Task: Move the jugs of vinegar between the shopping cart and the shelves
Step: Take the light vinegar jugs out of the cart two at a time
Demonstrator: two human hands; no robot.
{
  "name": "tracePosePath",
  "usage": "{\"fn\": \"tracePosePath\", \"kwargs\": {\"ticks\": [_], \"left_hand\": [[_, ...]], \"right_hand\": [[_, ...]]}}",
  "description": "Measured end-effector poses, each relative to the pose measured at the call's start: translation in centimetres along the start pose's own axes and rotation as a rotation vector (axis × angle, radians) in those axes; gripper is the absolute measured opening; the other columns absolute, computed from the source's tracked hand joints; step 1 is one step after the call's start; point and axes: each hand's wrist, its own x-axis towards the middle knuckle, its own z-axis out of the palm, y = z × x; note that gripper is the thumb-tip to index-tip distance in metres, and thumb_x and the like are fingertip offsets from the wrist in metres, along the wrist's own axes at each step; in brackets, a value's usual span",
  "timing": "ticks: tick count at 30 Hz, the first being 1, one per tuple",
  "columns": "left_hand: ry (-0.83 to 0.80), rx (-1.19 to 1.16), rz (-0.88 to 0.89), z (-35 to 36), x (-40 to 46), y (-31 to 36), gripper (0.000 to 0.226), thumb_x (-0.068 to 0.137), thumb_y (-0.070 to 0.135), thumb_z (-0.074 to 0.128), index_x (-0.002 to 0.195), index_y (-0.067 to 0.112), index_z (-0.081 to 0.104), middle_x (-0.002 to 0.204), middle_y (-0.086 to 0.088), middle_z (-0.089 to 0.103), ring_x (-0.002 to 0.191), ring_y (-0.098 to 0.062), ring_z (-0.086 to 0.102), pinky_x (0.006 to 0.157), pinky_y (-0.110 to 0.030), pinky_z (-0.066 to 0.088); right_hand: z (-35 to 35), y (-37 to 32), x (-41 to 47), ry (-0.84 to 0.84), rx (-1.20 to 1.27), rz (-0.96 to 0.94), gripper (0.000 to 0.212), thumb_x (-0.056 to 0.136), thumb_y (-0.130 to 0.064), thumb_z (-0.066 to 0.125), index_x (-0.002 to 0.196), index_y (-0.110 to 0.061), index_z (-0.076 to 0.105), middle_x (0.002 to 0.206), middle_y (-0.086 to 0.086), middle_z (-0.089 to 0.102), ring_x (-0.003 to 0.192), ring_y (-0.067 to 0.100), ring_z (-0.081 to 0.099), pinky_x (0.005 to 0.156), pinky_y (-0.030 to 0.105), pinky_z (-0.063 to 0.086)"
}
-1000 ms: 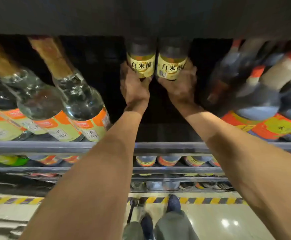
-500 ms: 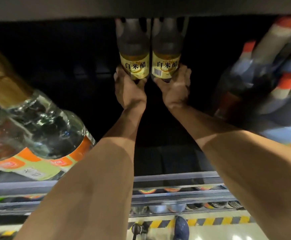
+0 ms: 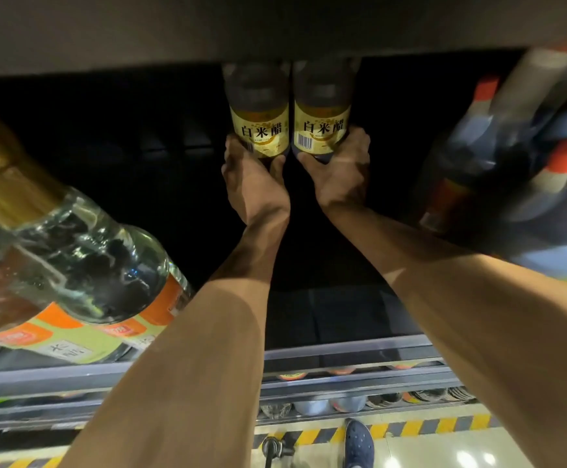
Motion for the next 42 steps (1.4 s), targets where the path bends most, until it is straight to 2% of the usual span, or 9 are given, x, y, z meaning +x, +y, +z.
{"fn": "tracePosePath", "kwargs": {"ticks": [4, 8, 12, 19, 25, 29, 32, 37, 42], "left_hand": [[-0.119, -0.064, -0.054, -0.6, 0.3, 0.0, 0.086, 0.087, 0.024, 0.077, 0.153, 0.008, 0.025, 0.146, -0.012, 0.051, 0.133, -0.026, 0.052, 0.111, -0.036, 0.044], [-0.281, -0.007, -0.099, -2.7, -0.8, 0.6, 0.105, 0.089, 0.023, 0.077, 0.161, 0.005, 0.002, 0.163, -0.017, 0.026, 0.151, -0.029, 0.028, 0.123, -0.035, 0.026], [-0.359, 0.113, -0.03, -5.3, -4.9, 0.6, 0.093, 0.091, 0.021, 0.073, 0.161, 0.007, 0.014, 0.162, -0.016, 0.031, 0.149, -0.031, 0.031, 0.121, -0.035, 0.025], [-0.632, 0.486, 0.047, -10.7, -9.8, 1.5, 0.076, 0.096, 0.025, 0.065, 0.159, 0.014, 0.023, 0.157, -0.015, 0.037, 0.144, -0.033, 0.037, 0.114, -0.038, 0.031], [-0.379, 0.531, 0.176, -16.2, -15.5, 5.4, 0.047, 0.094, 0.026, 0.067, 0.137, 0.011, 0.057, 0.128, -0.015, 0.063, 0.121, -0.034, 0.057, 0.101, -0.041, 0.045], [-0.18, 0.415, 0.185, -20.5, -20.1, 5.4, 0.046, 0.091, 0.019, 0.073, 0.135, 0.011, 0.06, 0.135, -0.01, 0.063, 0.138, -0.032, 0.049, 0.113, -0.044, 0.04], [-0.014, 0.412, 0.173, -24.9, -24.2, 4.5, 0.049, 0.09, 0.017, 0.074, 0.136, 0.014, 0.059, 0.137, -0.005, 0.062, 0.14, -0.029, 0.048, 0.113, -0.045, 0.041], [0.109, 0.537, 0.027, -33.1, -31.6, 0.6, 0.051, 0.092, 0.025, 0.071, 0.14, 0.019, 0.055, 0.141, 0.001, 0.059, 0.143, -0.022, 0.043, 0.116, -0.042, 0.037], [0.146, 0.674, -0.298, -41.0, -39.3, -5.3, 0.05, 0.093, 0.033, 0.067, 0.141, 0.027, 0.051, 0.139, 0.005, 0.058, 0.133, -0.019, 0.05, 0.11, -0.04, 0.041]], "right_hand": [[-1.1, -0.3, -0.1, -0.118, -0.027, 0.049, 0.087, 0.078, -0.033, 0.086, 0.144, -0.003, 0.038, 0.143, 0.015, 0.042, 0.133, 0.029, 0.045, 0.109, 0.038, 0.044], [-3.1, -1.2, -1.7, -0.284, -0.058, 0.124, 0.099, 0.079, -0.028, 0.087, 0.154, -0.005, 0.026, 0.153, 0.017, 0.03, 0.142, 0.031, 0.038, 0.115, 0.034, 0.037], [-5.9, -1.6, -5.0, -0.429, -0.151, 0.066, 0.094, 0.086, -0.025, 0.08, 0.157, -0.005, 0.021, 0.16, 0.021, 0.022, 0.149, 0.036, 0.027, 0.121, 0.039, 0.031], [-11.4, -3.2, -9.4, -0.599, -0.394, -0.028, 0.087, 0.09, -0.022, 0.076, 0.158, -0.01, 0.021, 0.157, 0.018, 0.027, 0.137, 0.039, 0.047, 0.105, 0.042, 0.043], [-16.9, -3.9, -13.8, -0.663, -0.381, -0.202, 0.095, 0.088, -0.031, 0.077, 0.16, -0.011, 0.019, 0.155, 0.022, 0.034, 0.138, 0.04, 0.045, 0.106, 0.043, 0.042], [-20.4, -5.5, -16.7, -0.659, -0.374, -0.466, 0.088, 0.09, -0.036, 0.076, 0.159, -0.015, 0.025, 0.144, 0.013, 0.046, 0.13, 0.032, 0.051, 0.101, 0.043, 0.049], [-21.4, -6.5, -20.2, -0.725, -0.314, -0.713, 0.083, 0.091, -0.032, 0.075, 0.158, -0.013, 0.03, 0.153, 0.011, 0.043, 0.139, 0.029, 0.045, 0.109, 0.043, 0.045], [-20.7, -9.1, -28.0, -0.86, -0.279, -1.038, 0.082, 0.081, -0.031, 0.085, 0.149, -0.006, 0.046, 0.141, 0.013, 0.057, 0.13, 0.032, 0.057, 0.101, 0.045, 0.051], [-19.1, -11.1, -36.8, -1.02, -0.23, -1.258, 0.081, 0.091, -0.038, 0.074, 0.156, -0.01, 0.034, 0.153, 0.009, 0.046, 0.14, 0.028, 0.045, 0.108, 0.042, 0.043]]}}
